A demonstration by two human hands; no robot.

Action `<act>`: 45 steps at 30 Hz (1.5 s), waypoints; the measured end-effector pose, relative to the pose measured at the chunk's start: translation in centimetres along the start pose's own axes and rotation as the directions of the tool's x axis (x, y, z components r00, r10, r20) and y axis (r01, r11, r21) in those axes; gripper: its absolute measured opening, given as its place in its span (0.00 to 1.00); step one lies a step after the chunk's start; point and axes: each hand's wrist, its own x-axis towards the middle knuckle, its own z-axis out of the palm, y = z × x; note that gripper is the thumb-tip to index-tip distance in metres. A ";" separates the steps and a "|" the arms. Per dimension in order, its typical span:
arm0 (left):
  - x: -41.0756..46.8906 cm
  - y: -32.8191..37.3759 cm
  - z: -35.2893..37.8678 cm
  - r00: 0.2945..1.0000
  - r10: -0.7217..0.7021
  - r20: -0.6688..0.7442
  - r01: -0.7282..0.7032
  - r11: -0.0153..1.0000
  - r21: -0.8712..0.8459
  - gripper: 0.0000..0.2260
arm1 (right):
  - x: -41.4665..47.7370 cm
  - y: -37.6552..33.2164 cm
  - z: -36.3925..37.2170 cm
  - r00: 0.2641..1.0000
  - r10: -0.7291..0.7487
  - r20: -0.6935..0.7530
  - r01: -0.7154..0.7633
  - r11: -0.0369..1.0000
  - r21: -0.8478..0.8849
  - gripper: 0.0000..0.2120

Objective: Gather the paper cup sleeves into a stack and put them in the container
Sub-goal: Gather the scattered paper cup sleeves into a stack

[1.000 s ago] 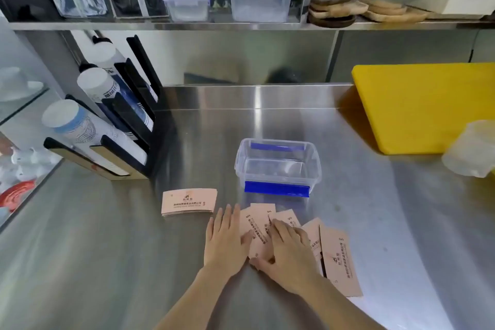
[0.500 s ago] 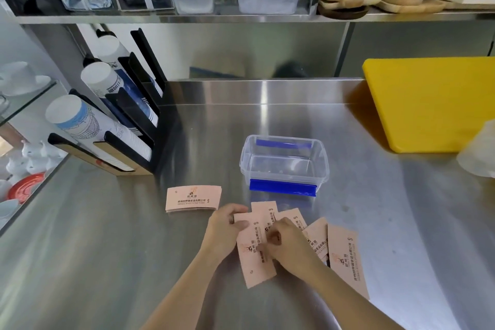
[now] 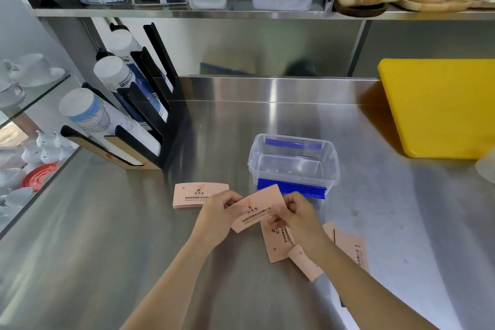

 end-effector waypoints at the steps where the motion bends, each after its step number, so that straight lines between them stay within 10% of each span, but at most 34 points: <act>1: -0.1 -0.4 0.0 1.000 -0.007 -0.011 0.007 1.000 0.007 0.09 | 0.2 0.1 0.1 1.000 0.002 -0.009 -0.003 0.998 -0.066 0.04; 5: -0.4 -1.0 -0.1 0.996 -0.026 -0.087 0.026 1.000 0.006 0.06 | 0.7 0.7 -0.5 0.989 -0.052 -0.137 -0.006 0.920 -0.392 0.05; 12: -0.1 -1.5 0.1 0.989 -0.057 -0.133 0.068 0.994 0.083 0.07 | 1.6 1.7 -1.7 0.968 0.084 -0.235 -0.246 0.476 -0.845 0.27; 18: 0.4 -1.4 0.9 0.992 -0.044 -0.114 0.060 0.989 0.138 0.07 | 2.2 0.9 -2.6 0.958 0.272 -0.094 -0.254 0.643 -0.723 0.21; 20: 0.6 -1.3 1.0 0.993 -0.034 -0.110 0.051 0.987 0.156 0.07 | 2.1 0.1 -3.4 0.968 0.249 -0.008 -0.197 0.744 -0.638 0.07; 24: 0.9 -1.2 1.3 0.996 -0.024 -0.082 0.038 0.985 0.168 0.07 | 2.1 -1.5 -4.7 0.986 0.142 0.085 -0.102 0.927 -0.361 0.09; 37: 1.9 -0.9 1.4 0.999 0.030 0.044 -0.036 0.990 0.138 0.11 | 2.6 -1.1 -3.6 0.991 0.090 0.103 -0.081 0.993 -0.088 0.07; 45: 1.7 -1.5 1.7 0.992 0.023 0.125 -0.046 0.981 0.186 0.10 | 3.0 1.3 -1.4 0.997 0.079 0.020 -0.045 0.737 -0.674 0.10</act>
